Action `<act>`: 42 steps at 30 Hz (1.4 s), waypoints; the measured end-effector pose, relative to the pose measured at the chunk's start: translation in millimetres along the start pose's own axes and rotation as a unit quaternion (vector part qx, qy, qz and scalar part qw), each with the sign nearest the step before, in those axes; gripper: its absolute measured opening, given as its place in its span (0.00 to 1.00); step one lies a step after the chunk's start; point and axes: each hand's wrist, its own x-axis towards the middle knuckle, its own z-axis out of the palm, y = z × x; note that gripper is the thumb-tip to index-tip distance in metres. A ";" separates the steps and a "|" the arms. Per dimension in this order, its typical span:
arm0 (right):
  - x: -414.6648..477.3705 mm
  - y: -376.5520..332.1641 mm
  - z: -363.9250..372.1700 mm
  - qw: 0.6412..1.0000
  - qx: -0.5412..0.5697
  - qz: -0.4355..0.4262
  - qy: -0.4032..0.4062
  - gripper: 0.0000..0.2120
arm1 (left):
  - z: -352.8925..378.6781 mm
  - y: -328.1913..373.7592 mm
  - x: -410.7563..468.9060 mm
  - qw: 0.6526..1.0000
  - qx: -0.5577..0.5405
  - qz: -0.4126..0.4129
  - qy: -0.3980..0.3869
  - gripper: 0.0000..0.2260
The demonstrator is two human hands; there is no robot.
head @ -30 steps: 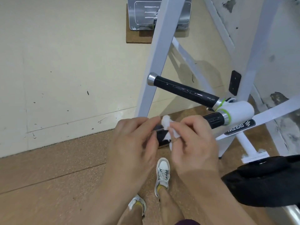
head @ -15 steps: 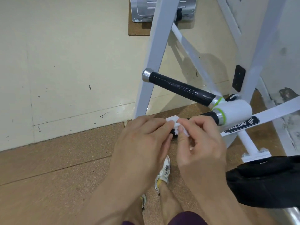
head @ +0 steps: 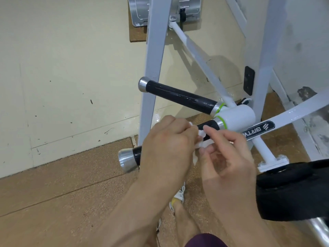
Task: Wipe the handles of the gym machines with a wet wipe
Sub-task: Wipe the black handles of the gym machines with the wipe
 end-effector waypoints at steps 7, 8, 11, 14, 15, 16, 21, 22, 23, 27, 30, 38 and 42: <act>-1.3 1.1 11.5 0.995 -0.041 -0.082 -0.034 0.14 | -15.1 -16.9 -29.5 0.998 0.052 -0.021 -0.031 0.09; -0.1 3.2 10.2 0.995 -0.050 -0.083 -0.021 0.13 | -12.2 -14.3 -29.0 0.998 0.050 -0.020 -0.031 0.09; 3.6 11.7 1.6 0.996 -0.053 -0.057 0.042 0.14 | -2.2 0.2 -17.8 0.999 0.039 -0.007 -0.032 0.10; 7.9 17.2 -3.2 0.995 -0.034 -0.046 0.076 0.15 | 9.2 13.8 1.0 1.000 0.028 0.004 -0.009 0.06; 7.5 18.9 -3.6 0.995 -0.041 -0.058 0.069 0.15 | 12.8 16.7 5.7 1.000 0.018 0.008 -0.007 0.05; 7.6 20.8 -3.8 0.995 -0.046 -0.068 0.055 0.17 | 14.9 17.9 9.2 1.000 0.002 0.015 -0.009 0.05; 18.5 25.4 -7.9 0.996 -0.040 -0.074 -0.004 0.21 | -5.7 4.6 11.7 0.987 -0.076 0.082 -0.114 0.20; 21.2 23.7 -7.2 0.995 -0.055 -0.087 -0.006 0.18 | -11.7 0.4 9.8 0.984 -0.106 0.074 -0.125 0.22; 23.2 21.9 -5.8 0.991 -0.081 -0.111 -0.006 0.14 | -16.1 -3.8 7.1 0.983 -0.129 0.055 -0.122 0.23; 34.8 29.9 -10.3 0.976 -0.144 -0.161 0.001 0.08 | -12.1 -6.0 -2.1 0.989 -0.098 0.003 -0.111 0.20; 45.4 33.6 -23.4 0.979 -0.142 -0.134 0.054 0.07 | -3.2 2.4 -1.6 0.992 -0.066 0.010 -0.108 0.19; 43.3 29.4 -12.8 0.971 -0.160 -0.171 0.040 0.05 | -6.0 2.6 0.7 0.990 -0.100 -0.042 -0.090 0.16; 35.5 23.6 -11.8 0.966 -0.188 -0.171 0.035 0.06 | -2.0 4.5 -1.6 0.991 -0.102 -0.035 -0.075 0.18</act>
